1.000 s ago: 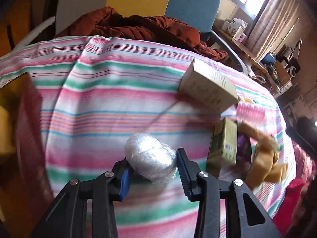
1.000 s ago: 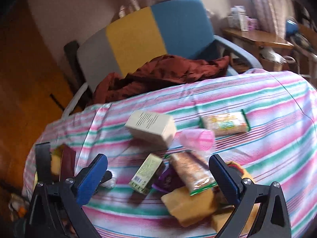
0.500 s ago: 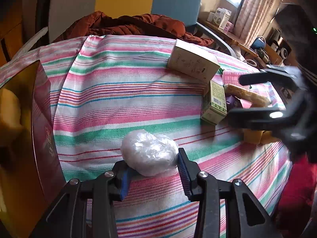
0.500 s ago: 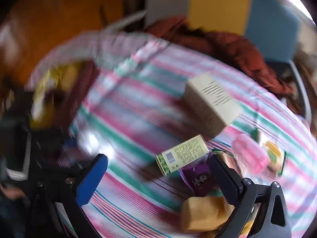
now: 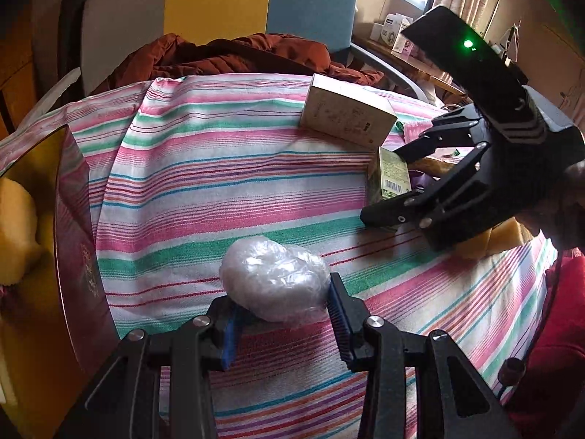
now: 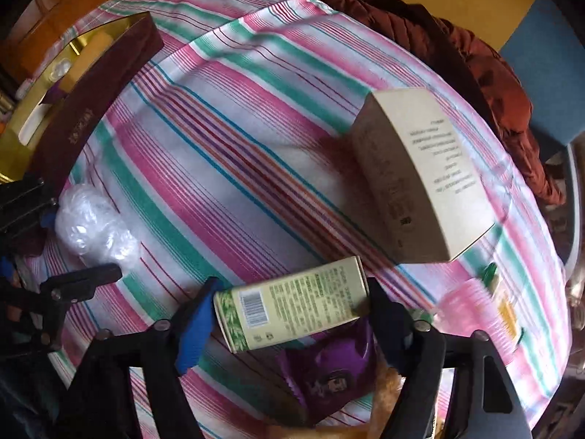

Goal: Organize objects
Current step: 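Carry the wrapped ball and green box toward the gold tray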

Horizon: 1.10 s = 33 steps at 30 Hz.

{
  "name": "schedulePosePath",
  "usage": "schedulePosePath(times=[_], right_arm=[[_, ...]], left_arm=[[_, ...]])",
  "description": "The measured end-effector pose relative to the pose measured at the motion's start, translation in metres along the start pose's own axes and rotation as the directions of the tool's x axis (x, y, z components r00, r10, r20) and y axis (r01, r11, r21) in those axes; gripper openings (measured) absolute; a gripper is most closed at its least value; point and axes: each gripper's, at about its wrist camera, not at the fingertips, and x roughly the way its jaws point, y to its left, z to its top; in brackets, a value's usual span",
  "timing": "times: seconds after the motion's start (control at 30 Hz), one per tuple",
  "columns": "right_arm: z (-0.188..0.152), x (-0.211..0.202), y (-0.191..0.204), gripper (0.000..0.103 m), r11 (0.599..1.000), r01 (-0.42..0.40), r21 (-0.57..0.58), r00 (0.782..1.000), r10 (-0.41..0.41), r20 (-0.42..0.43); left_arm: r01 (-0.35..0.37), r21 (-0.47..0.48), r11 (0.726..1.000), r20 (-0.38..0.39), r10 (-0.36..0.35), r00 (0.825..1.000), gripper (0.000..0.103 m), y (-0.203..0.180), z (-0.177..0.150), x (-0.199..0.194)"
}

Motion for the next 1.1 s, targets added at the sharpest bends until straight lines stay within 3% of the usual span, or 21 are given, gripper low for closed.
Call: schedulePosePath(times=[0.17,0.27,0.4,0.6,0.77,0.93,1.1], right_arm=[[-0.013,-0.01,-0.002,0.077,0.995,-0.01,0.103,0.998,0.003,0.068],[-0.022,-0.023,-0.009,0.077,0.975,-0.001,0.222,0.991,-0.029,0.132],[-0.037,-0.045,-0.019,0.077,0.924,-0.06,0.377,0.968,-0.038,0.247],[-0.051,-0.075,-0.02,0.077,0.85,-0.125,0.511,0.923,-0.09,0.375],[-0.049,-0.096,-0.003,0.077,0.821,-0.185,0.541,0.881,-0.106,0.462],[-0.049,-0.114,0.014,0.077,0.807,-0.229,0.545,0.85,-0.108,0.516],[-0.039,-0.125,0.057,0.077,0.845,-0.245,0.476,0.829,-0.072,0.554]], left_arm=[[-0.005,0.008,1.0,0.014,0.005,1.0,0.041,-0.001,-0.001,-0.001],[0.0,0.02,1.0,0.011,-0.001,1.0,0.04,-0.005,0.0,-0.003],[0.014,0.039,0.999,0.029,-0.015,0.999,0.04,-0.012,-0.001,-0.015],[0.046,0.073,0.996,0.085,-0.052,0.995,0.04,-0.021,-0.008,-0.054],[0.055,0.063,0.997,0.147,-0.064,0.987,0.04,-0.016,-0.011,-0.093],[0.063,-0.005,0.998,0.217,-0.061,0.974,0.04,0.007,-0.01,-0.137],[0.028,-0.096,0.995,0.28,0.0,0.96,0.04,0.049,-0.02,-0.175]])
